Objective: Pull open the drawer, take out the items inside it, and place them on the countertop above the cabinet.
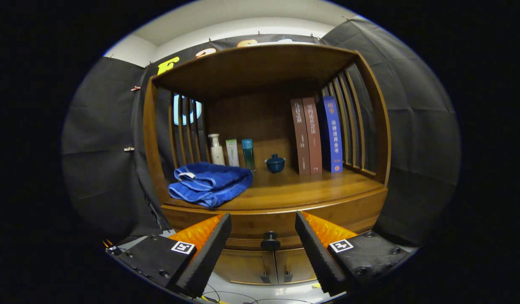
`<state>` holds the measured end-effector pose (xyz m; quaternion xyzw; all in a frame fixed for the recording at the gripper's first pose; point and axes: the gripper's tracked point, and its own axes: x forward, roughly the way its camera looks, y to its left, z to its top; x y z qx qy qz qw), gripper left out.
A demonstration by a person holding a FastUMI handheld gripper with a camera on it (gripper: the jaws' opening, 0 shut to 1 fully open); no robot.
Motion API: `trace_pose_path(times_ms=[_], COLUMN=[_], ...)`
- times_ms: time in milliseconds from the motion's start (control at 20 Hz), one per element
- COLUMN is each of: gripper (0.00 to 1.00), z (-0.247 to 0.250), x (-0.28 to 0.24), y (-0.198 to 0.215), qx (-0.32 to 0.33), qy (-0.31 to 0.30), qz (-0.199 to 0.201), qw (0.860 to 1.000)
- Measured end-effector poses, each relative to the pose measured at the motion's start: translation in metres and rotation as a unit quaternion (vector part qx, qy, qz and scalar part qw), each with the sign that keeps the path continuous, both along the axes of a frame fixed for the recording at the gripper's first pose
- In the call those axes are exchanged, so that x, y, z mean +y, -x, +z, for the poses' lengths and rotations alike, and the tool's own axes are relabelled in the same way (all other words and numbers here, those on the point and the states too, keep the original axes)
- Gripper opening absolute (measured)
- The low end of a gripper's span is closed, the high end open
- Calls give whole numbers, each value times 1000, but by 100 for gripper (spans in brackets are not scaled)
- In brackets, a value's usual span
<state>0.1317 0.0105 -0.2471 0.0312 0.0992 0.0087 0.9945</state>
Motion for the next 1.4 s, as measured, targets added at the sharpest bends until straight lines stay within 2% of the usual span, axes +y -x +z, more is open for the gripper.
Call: trace_pose_path(times_ms=[150, 500, 650, 750, 900, 1000, 1050, 1100, 1150, 1200, 1400], gripper=[99, 96, 85, 85, 68, 52, 52, 45, 45, 37, 37], z=[-46, -98, -108, -112, -112, -113, -111, -114, -113, -114, -114], x=[-10, -12, -3, -1, -12, -10, -11, -12, -13, -11, -12], y=[-24, -47, -53, -56, -55, -57, -54, -59, -55, -57, -55], qx=[32, 77, 85, 86, 84, 87, 85, 86, 87, 90, 100], qy=[0, 1, 5, 11, 11, -1, 2, 7, 9, 11, 17], qz=[-9, -13, -1, 1, -20, -15, -14, -14, -13, -13, -9], qw=[999, 997, 996, 996, 996, 996, 996, 996, 996, 996, 995])
